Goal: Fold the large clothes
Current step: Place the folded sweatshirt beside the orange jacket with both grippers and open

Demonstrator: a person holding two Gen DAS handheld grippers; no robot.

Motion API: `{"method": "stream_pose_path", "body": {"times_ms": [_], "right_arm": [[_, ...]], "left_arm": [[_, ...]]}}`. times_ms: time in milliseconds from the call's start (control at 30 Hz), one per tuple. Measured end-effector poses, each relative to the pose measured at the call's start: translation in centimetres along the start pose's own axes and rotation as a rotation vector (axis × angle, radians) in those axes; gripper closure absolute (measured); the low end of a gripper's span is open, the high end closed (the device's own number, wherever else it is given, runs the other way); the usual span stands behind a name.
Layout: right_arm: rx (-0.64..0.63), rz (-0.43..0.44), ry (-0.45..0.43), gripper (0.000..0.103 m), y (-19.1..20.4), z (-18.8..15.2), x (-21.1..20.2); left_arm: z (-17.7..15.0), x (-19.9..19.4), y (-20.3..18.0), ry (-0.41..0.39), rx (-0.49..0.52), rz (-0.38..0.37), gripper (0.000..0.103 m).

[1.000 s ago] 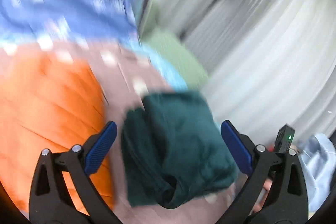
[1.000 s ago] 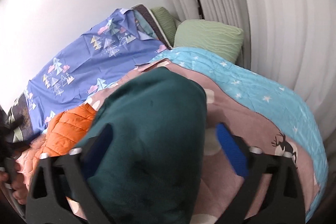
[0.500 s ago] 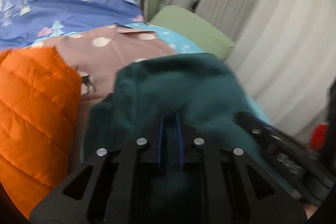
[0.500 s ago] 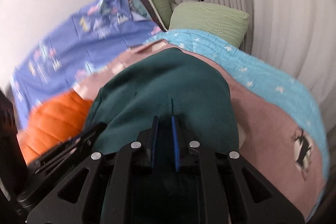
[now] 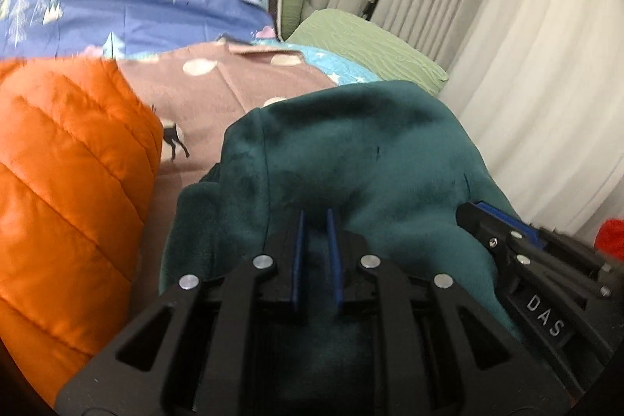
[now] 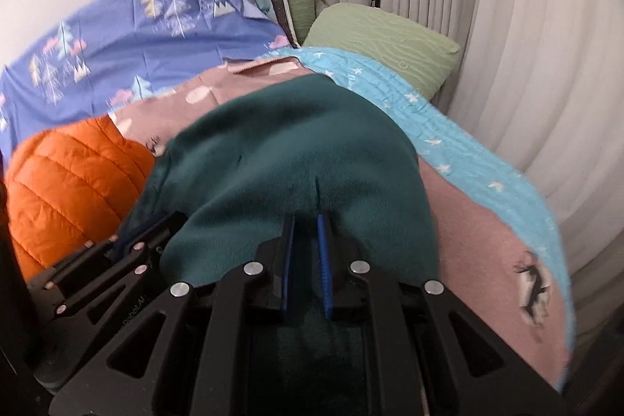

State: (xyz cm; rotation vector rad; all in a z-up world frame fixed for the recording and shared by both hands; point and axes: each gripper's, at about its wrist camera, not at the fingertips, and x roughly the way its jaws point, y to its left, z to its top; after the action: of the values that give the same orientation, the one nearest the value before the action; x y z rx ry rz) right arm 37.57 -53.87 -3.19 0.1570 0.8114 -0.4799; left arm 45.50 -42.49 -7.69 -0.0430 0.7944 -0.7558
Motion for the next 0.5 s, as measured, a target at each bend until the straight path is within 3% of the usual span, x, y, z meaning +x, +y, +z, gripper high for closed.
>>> {"method": "stream_pose_path", "body": {"times_ms": [33, 100, 133, 167, 233, 333, 400, 500], "right_arm": [[-0.01, -0.006, 0.006, 0.088, 0.2, 0.2, -1.3], [-0.02, -0.015, 0.012, 0.08, 0.3, 0.0, -3.7], [-0.003, -0.018, 0.003, 0.069, -0.1, -0.3, -5.6], [0.026, -0.008, -0.011, 0.051, -0.6, -0.8, -7.2], [0.072, 0.06, -0.012, 0.033, -1.6, -1.9, -9.7], [0.076, 0.075, -0.039, 0.032, -2.2, -3.8, -13.4], [0.07, 0.112, -0.071, 0.025, -2.6, -5.4, -16.4], [0.067, 0.115, -0.121, 0.017, -2.8, -7.3, -19.9]], "left_arm": [[0.3, -1.1, -0.3, 0.002, 0.014, 0.025, 0.088], [0.8, -3.4, -0.6, -0.002, 0.023, 0.056, 0.072], [0.9, -4.9, -0.7, -0.001, 0.023, 0.067, 0.065], [0.8, -6.2, -0.7, 0.0, 0.024, 0.088, 0.045], [0.6, -8.8, -0.7, -0.018, 0.022, 0.091, 0.039], [-0.4, -12.8, -1.4, -0.049, 0.04, 0.102, 0.036], [-1.4, -15.2, -2.2, -0.066, 0.08, 0.125, 0.025], [-3.3, -18.9, -3.4, -0.092, 0.15, 0.172, 0.016]]}}
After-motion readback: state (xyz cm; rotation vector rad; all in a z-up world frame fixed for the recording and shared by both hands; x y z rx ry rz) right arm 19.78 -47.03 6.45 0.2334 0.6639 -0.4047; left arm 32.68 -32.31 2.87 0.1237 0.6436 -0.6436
